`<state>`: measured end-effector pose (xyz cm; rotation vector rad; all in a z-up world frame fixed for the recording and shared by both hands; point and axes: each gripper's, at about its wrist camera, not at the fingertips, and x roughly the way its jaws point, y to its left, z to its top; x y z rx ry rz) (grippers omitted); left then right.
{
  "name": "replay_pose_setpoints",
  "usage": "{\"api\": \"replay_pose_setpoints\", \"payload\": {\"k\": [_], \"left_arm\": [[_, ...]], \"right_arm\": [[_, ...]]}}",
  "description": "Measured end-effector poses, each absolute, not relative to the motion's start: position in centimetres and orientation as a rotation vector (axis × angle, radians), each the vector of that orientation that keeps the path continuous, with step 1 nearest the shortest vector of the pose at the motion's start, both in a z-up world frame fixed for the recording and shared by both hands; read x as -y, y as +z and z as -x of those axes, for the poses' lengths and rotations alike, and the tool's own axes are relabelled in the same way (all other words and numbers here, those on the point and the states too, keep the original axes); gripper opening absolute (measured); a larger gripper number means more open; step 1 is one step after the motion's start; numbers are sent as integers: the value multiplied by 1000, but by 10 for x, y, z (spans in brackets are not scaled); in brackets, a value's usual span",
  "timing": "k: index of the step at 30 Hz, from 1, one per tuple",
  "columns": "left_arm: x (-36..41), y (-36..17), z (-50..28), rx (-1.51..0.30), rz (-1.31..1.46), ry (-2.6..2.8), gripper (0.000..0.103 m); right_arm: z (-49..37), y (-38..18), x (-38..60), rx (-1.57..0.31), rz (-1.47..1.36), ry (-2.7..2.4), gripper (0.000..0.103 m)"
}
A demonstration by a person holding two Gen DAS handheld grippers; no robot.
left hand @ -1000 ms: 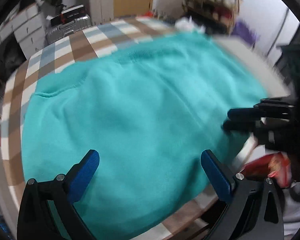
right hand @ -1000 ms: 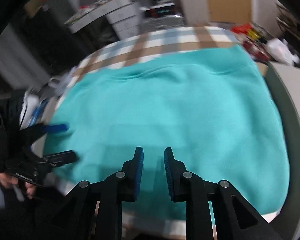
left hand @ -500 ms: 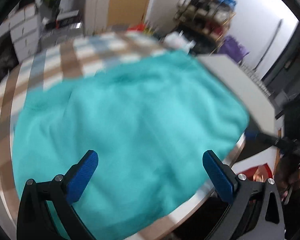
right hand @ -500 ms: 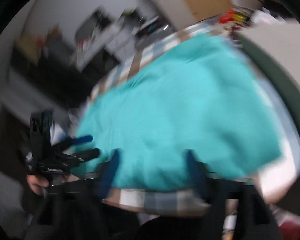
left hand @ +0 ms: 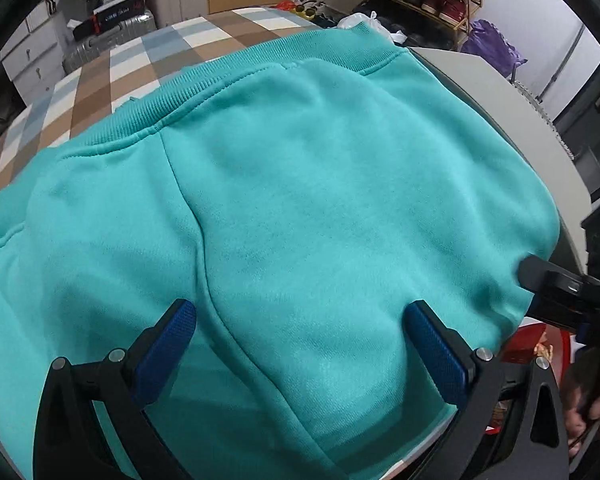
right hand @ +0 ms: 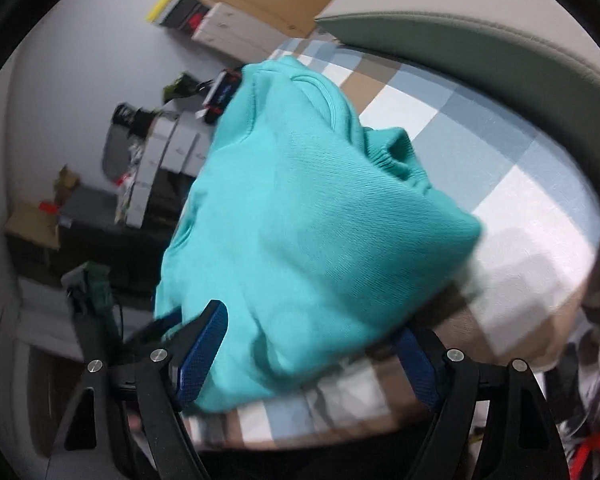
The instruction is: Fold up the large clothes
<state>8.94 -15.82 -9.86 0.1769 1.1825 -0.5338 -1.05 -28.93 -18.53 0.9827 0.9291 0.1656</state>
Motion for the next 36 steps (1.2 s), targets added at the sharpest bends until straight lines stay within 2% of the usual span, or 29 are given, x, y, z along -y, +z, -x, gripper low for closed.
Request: {"api": "replay_pose_setpoints", "payload": {"k": [4,5,6,8,9,11,16,17,19,23,24,27,28,30,32,36], "left_arm": [[152,-99,-87,-1183,-166,-560,102],[152,-99,-86,-1179,-170,-563,102],[154,-100,-87,-1174,-173,-563,102],[154,-101,-84,-1167,-178,-563,102],[154,-101,-85,-1168,-178,-563,102],[153,-101,-87,-1172,-166,-569,102],[153,-101,-91,-1178,-152,-594,102],[153,-101,-91,-1176,-155,-597,102],[152,-99,-91,-1180,-147,-603,102],[147,-89,-92,-1180,-160,-596,102],[145,-88,-94,-1179,-145,-611,102],[135,-97,-107,-1208,-57,-590,102],[134,-99,-109,-1212,-48,-595,102],[140,-100,-109,-1209,-61,-601,102],[147,-102,-108,-1199,-61,-601,102],[168,-101,-110,-1194,-26,-658,102]], "right_arm": [[-2,-185,280,-913,-941,81,82],[-5,-185,278,-905,-920,45,75],[-8,-184,276,-904,-888,16,62],[-9,-178,273,-878,-817,8,46],[-5,-172,275,-851,-789,11,33],[0,-153,268,-787,-709,44,25],[10,-120,238,-648,-509,153,24],[6,-127,241,-662,-518,149,28],[-3,-147,264,-732,-663,103,30],[-18,-171,283,-826,-829,85,48],[-21,-171,282,-845,-818,75,59],[-29,-170,282,-853,-832,46,62],[-33,-169,278,-848,-819,36,60],[-33,-157,269,-804,-723,32,38],[-30,-145,261,-749,-603,45,27],[-27,-124,255,-680,-408,56,20]]}}
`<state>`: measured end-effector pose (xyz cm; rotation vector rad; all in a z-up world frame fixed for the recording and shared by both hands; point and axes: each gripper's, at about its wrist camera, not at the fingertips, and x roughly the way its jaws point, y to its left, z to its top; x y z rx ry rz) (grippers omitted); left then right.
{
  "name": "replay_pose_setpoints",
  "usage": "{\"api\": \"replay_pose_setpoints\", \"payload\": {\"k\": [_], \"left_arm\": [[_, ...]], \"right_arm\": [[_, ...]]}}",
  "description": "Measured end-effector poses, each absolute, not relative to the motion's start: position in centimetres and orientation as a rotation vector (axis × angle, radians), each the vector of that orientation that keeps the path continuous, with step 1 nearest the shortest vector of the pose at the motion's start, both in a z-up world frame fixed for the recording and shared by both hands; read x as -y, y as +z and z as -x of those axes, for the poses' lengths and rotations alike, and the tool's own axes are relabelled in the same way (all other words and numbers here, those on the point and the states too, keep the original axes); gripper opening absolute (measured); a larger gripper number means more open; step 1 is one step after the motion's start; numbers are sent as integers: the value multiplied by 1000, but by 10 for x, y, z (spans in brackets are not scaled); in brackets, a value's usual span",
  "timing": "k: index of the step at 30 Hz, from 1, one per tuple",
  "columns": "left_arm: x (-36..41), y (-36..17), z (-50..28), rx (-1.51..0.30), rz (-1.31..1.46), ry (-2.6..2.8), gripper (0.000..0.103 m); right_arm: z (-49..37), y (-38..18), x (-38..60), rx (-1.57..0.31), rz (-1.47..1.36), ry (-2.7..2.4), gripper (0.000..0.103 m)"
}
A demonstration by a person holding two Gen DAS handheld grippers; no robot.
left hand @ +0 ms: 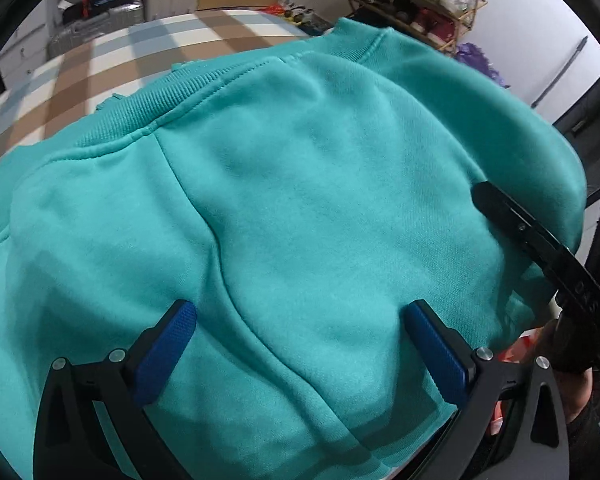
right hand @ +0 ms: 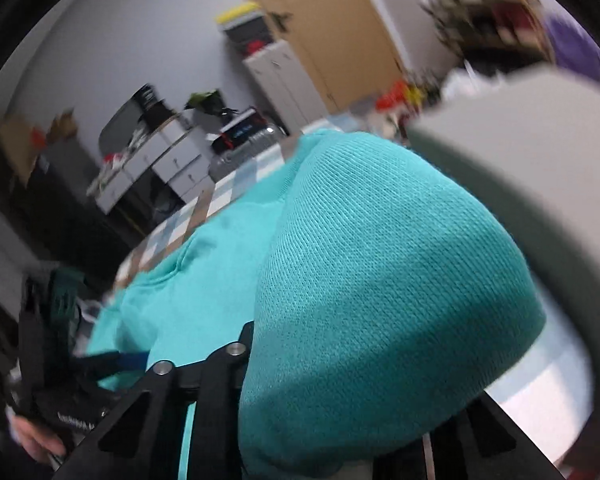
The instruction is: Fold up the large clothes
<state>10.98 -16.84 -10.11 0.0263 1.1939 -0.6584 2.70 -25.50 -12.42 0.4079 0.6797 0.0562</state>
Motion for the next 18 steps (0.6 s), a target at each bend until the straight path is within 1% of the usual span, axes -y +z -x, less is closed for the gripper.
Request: {"api": "replay_pose_setpoints", "payload": {"k": [4,5,6,8,9,10,12,15,18], "left_arm": [[202,-96,-114,-1191,-5,-757,101],[205,-89,-113,-1199,17,-746,96],[204,-81,-111,-1190,37,-750,95],[206,-70,-105,-1124,-14,-730,95],[209,-75,-107,-1140,-36,-727,95],[214,-91,-114,-1203,-12,-751,96],[219,-104,-126,-1213,106,-782,101],[236,-95,-128,-1200,157,-876,101],[210,-78,-129,-1235,289,-921,101]], "right_arm": [[-15,-100,265,-610,-222,-2,19],[-16,-97,266,-609,-189,-17,19],[-22,-94,267,-613,-159,-26,19],[-24,-89,276,-625,-133,-32,19],[-25,-87,279,-629,-117,-34,19],[-25,-86,279,-626,-100,-36,19],[-22,-83,278,-621,-68,-40,18],[-19,-67,274,-585,-20,-61,18],[-14,-37,259,-528,83,-88,17]]}}
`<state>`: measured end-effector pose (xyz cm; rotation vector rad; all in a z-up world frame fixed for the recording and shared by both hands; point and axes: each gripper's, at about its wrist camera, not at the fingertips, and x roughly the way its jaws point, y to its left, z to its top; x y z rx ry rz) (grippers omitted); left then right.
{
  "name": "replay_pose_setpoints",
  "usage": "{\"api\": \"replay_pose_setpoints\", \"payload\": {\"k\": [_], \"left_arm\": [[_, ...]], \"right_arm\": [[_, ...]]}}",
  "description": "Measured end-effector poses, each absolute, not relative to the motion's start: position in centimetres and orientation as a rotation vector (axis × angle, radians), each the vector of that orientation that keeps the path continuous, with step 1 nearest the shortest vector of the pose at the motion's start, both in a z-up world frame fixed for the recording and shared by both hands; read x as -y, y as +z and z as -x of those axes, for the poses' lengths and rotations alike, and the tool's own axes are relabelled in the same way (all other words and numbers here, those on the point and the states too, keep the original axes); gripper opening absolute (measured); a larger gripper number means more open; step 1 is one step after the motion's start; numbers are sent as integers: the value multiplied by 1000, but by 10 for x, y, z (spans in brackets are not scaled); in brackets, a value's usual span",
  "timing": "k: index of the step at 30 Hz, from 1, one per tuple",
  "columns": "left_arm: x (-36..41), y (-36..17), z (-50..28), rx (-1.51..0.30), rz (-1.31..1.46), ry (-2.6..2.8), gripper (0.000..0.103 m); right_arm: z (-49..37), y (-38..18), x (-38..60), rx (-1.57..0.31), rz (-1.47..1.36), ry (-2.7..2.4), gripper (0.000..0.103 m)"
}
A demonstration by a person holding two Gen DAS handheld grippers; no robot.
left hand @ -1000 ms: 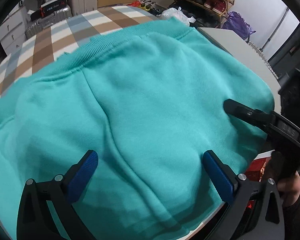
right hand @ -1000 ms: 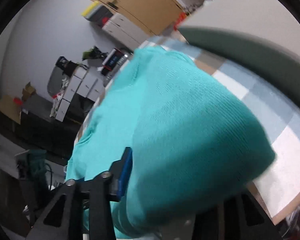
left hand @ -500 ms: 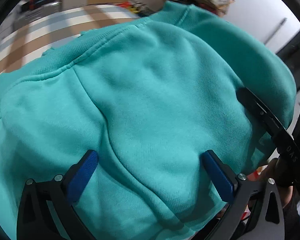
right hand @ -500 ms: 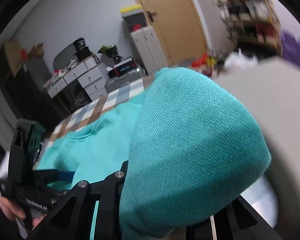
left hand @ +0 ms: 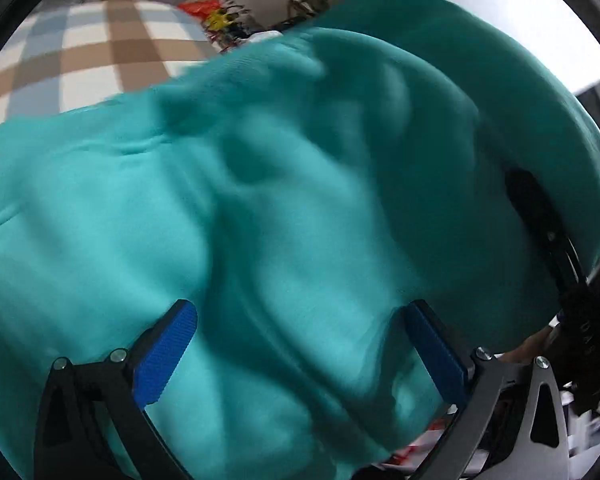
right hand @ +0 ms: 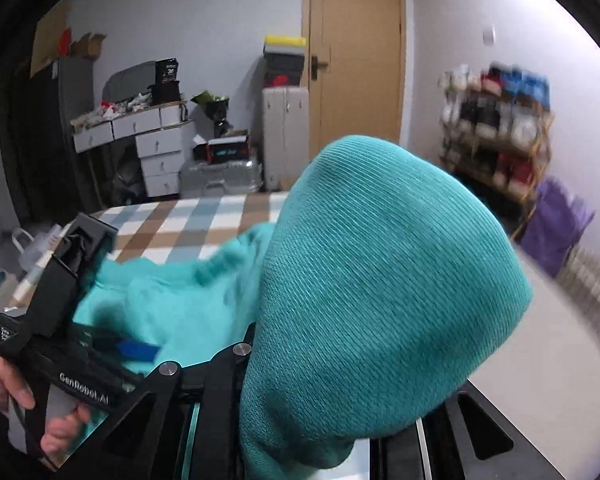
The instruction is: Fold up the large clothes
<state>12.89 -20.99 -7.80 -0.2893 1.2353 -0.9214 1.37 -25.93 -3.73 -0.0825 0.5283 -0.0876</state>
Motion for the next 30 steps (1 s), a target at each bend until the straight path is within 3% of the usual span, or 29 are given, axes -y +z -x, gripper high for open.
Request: {"api": "replay_pose_setpoints", "payload": {"k": [6,9,14,16,19,24,30], "left_arm": [[66,-19,-100,-1047,290,-719,101],[-10,-15,-96,-1041,428,-620,101],[-70,-26,-80,-1053,555,-562,101],[-70,-25,-77,-1043,561,-560,101],[-59,-16,-81,-1010,559,-595,101],[-19,-3,-102,-999,564,-766,101],[48,-21,-163,-1223,443,-713,101]], "right_arm": [[12,-24,149,-417,509,-44,18],[25,-53,86,-403,685,4,18],[40,-121,6,-520,857,132,20],[47,-146,-14,-553,918,156,21],[52,-166,-28,-604,965,184,32],[49,-151,-9,-673,723,261,36],[45,-134,15,-687,448,373,37]]}}
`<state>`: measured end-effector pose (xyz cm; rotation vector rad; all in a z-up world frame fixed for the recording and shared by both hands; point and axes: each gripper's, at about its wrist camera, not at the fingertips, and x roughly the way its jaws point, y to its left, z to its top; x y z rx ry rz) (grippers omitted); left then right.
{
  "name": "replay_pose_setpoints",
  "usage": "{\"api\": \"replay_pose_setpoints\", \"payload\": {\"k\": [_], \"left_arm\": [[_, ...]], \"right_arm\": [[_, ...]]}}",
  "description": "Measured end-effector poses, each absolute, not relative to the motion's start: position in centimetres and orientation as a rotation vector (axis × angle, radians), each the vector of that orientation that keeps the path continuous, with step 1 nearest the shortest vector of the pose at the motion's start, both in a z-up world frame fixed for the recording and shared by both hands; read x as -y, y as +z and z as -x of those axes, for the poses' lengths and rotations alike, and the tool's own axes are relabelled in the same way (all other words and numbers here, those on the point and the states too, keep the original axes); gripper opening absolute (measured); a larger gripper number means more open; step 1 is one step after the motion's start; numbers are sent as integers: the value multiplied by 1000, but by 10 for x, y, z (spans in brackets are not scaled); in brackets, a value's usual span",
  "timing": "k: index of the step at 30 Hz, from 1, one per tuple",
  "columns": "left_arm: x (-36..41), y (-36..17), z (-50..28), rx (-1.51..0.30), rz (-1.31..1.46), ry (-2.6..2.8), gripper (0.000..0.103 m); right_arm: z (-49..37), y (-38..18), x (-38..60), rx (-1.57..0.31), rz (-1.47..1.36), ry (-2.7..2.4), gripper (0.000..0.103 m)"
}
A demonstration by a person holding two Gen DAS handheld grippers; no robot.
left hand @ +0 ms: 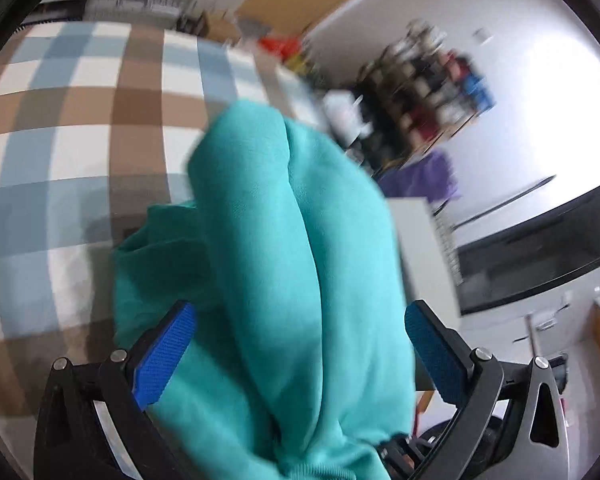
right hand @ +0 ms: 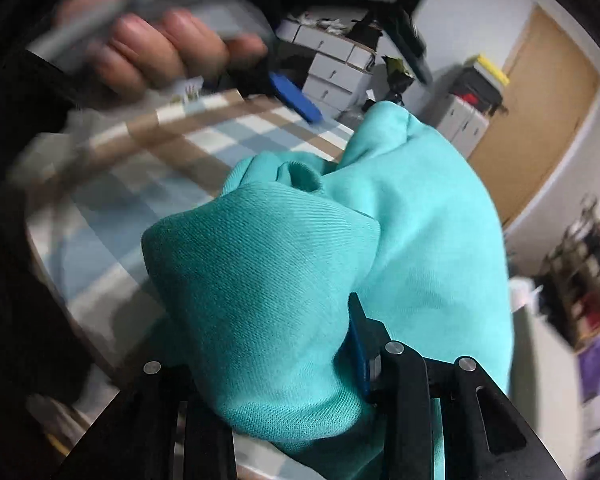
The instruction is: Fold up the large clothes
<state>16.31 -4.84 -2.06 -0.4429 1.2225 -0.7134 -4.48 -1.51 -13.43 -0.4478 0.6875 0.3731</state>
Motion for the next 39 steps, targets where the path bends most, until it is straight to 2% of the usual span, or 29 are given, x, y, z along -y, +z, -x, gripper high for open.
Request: {"api": "replay_pose_setpoints", "payload": {"k": [2,3,5,6,8,11,18,22,23,24,26,29,35,37,38,39], "left_arm": [[66,-21,-171,-1260,390,-720,99],[72,-19,-173,-1265,372,-730,92],[82,-18,-175,-1293,339,-725,43],[85,-19,-176,-1302,337,-727,41],[87,-14,-175,-1299,303,-715,29],[83,-5,-167,-1292,276,-704,25],[71,-4,-159,-1278,180,-689,21],[64,-15,-159,-1281,199,-677,21],[61,-19,-161,-1287,218,-672,21],[58,-21,-162,-1294,245,-675,21],[54,-20,-160,-1295,278,-677,21],[51,-16,-151,-1271,274,-688,20],[27,-41,-133,-1301,299,-673,18],[18,-44,-127,-1293,303,-657,17],[13,-42,-123,-1282,305,-652,17],[9,-38,-120,-1274,310,-648,17]], "right_arm": [[39,-130,24,-694,361,415,37],[40,-129,25,-694,341,428,37],[38,-127,29,-694,316,447,37],[38,-127,29,-693,312,447,37],[38,-126,30,-691,306,454,41],[40,-122,35,-705,242,501,46],[36,-102,89,-757,-101,706,47],[44,-93,99,-785,-63,725,49],[48,-91,95,-795,-29,731,56],[53,-88,93,-805,-5,747,74],[64,-83,89,-803,13,802,99],[72,-67,99,-777,-13,816,99],[-2,-70,151,-824,-232,635,96],[-26,-80,157,-872,-279,605,79],[-39,-91,158,-921,-304,591,67],[-43,-96,158,-931,-312,598,67]]}}
